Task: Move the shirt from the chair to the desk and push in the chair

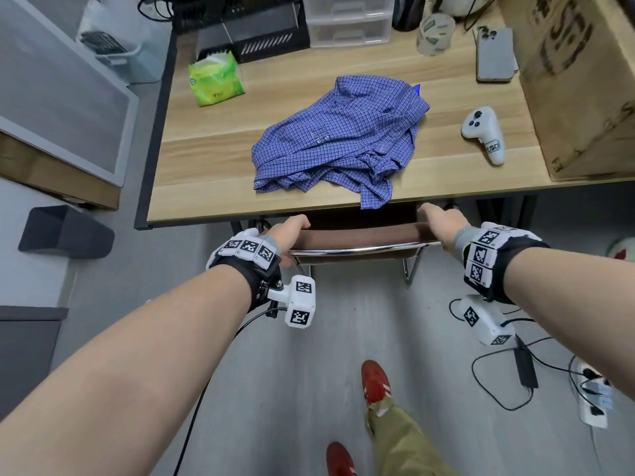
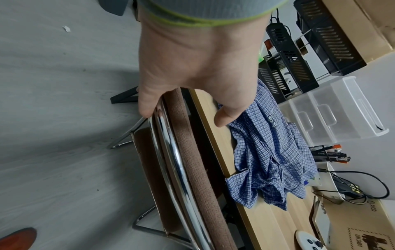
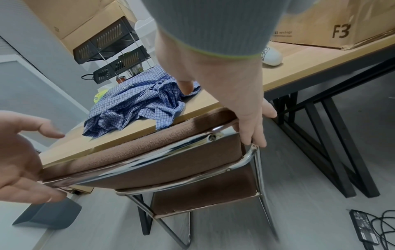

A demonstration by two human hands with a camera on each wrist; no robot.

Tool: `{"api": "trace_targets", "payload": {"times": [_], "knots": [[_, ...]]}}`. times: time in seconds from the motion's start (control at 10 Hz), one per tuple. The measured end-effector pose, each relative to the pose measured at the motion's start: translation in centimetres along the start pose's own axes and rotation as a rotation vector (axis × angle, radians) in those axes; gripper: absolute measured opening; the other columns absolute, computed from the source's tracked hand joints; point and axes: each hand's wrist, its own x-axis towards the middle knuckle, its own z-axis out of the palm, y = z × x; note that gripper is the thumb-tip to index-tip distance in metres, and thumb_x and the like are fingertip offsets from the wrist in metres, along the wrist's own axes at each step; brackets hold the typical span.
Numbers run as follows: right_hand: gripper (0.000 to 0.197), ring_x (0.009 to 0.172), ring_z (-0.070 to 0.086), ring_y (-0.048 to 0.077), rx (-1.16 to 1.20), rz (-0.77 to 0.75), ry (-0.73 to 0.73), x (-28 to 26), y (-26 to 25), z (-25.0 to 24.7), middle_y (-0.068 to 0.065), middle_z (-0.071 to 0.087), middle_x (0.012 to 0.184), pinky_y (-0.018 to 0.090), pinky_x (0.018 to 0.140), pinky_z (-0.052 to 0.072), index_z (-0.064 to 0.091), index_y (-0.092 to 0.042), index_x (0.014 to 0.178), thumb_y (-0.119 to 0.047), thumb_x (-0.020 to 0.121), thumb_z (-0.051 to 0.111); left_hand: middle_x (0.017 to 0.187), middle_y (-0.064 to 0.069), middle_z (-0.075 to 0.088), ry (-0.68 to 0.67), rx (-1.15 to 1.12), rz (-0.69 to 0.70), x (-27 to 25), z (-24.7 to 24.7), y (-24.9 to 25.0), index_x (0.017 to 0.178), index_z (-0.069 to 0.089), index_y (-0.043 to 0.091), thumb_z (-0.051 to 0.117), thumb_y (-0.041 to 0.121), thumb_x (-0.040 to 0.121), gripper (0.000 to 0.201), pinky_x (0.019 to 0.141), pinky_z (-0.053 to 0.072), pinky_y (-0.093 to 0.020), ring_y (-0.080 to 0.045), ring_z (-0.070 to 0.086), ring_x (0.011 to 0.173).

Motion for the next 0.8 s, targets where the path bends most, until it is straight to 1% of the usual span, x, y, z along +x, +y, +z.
{"api": "trace_targets", "payload": {"times": [0.1, 0.2, 0.3, 0.4, 0.5, 0.6, 0.7, 0.8], "knots": [[0.091, 0.123, 0.053, 0.041, 0.013, 0.014, -0.010, -0.1, -0.4, -0.1, 0.019, 0.057, 0.134, 0.052, 0.108, 0.043, 0.054, -0.004, 0.135, -0.063, 0.066, 0.049, 0.139, -0.018, 0.059, -0.010, 0.015, 0.049, -2.4, 0.1, 1.0, 0.127, 0.061, 0.014, 0.060, 0.047, 0.073, 0.063, 0.097, 0.052, -0.041, -0.037, 0.063, 0.110], [0.075, 0.128, 0.050, 0.041, -0.003, 0.009, -0.014, -0.5, -1.0, -0.2, 0.019, 0.054, 0.140, 0.051, 0.110, 0.041, 0.053, -0.002, 0.138, -0.052, 0.082, 0.055, 0.149, -0.020, 0.053, -0.015, 0.040, 0.061, -3.1, 0.0, 1.5, 0.141, 0.055, 0.008, 0.052, 0.035, 0.088, 0.059, 0.098, 0.051, -0.052, -0.040, 0.059, 0.123], [0.074, 0.128, 0.051, 0.040, -0.030, -0.001, -0.046, -0.4, -1.1, -0.4, 0.018, 0.054, 0.141, 0.052, 0.111, 0.040, 0.054, -0.003, 0.137, -0.052, 0.081, 0.058, 0.148, -0.020, 0.054, -0.015, 0.092, 0.063, -3.0, -0.4, 1.9, 0.141, 0.054, 0.006, 0.051, 0.033, 0.089, 0.059, 0.104, 0.052, -0.057, -0.042, 0.054, 0.134], [0.072, 0.126, 0.053, 0.040, -0.056, -0.016, -0.077, -0.8, -1.3, -0.9, 0.019, 0.055, 0.139, 0.050, 0.111, 0.040, 0.055, -0.003, 0.135, -0.052, 0.082, 0.058, 0.146, -0.020, 0.055, -0.015, 0.156, 0.080, -3.8, -0.7, 2.7, 0.139, 0.055, 0.004, 0.051, 0.032, 0.089, 0.058, 0.109, 0.050, -0.057, -0.043, 0.055, 0.132], [0.064, 0.123, 0.055, 0.040, -0.107, -0.064, -0.089, -0.9, -1.6, -1.1, 0.019, 0.058, 0.134, 0.049, 0.109, 0.042, 0.058, -0.002, 0.130, -0.048, 0.085, 0.057, 0.126, -0.015, 0.052, 0.038, 0.173, 0.063, -5.4, -0.8, 3.7, 0.128, 0.053, 0.007, 0.051, 0.031, 0.095, 0.041, 0.113, 0.045, -0.049, -0.041, 0.056, 0.126], [0.058, 0.118, 0.057, 0.040, -0.186, -0.109, -0.094, -1.4, -2.0, -1.6, 0.021, 0.061, 0.131, 0.045, 0.105, 0.045, 0.062, 0.000, 0.125, -0.044, 0.088, 0.056, 0.113, -0.016, 0.048, 0.071, 0.218, 0.103, -6.5, -1.1, 4.3, 0.095, 0.049, 0.007, 0.046, 0.029, 0.099, 0.023, 0.113, 0.046, -0.046, -0.035, 0.058, 0.114], [0.052, 0.115, 0.058, 0.040, -0.251, -0.128, -0.105, -1.8, -2.7, -1.9, 0.021, 0.061, 0.127, 0.043, 0.102, 0.046, 0.061, 0.002, 0.122, -0.038, 0.091, 0.053, 0.120, -0.024, 0.054, 0.069, 0.244, 0.169, -7.4, -1.5, 5.4, 0.095, 0.055, 0.009, 0.043, 0.024, 0.103, 0.021, 0.111, 0.047, -0.047, -0.028, 0.049, 0.102], [0.046, 0.115, 0.059, 0.039, -0.278, -0.141, -0.080, -2.6, -3.3, -2.2, 0.022, 0.061, 0.125, 0.040, 0.100, 0.045, 0.061, 0.003, 0.121, -0.032, 0.094, 0.050, 0.140, -0.028, 0.056, 0.102, 0.286, 0.240, -7.3, -1.8, 5.7, 0.136, 0.054, 0.000, 0.045, 0.024, 0.102, 0.043, 0.112, 0.047, -0.048, -0.038, 0.059, 0.116]]}}
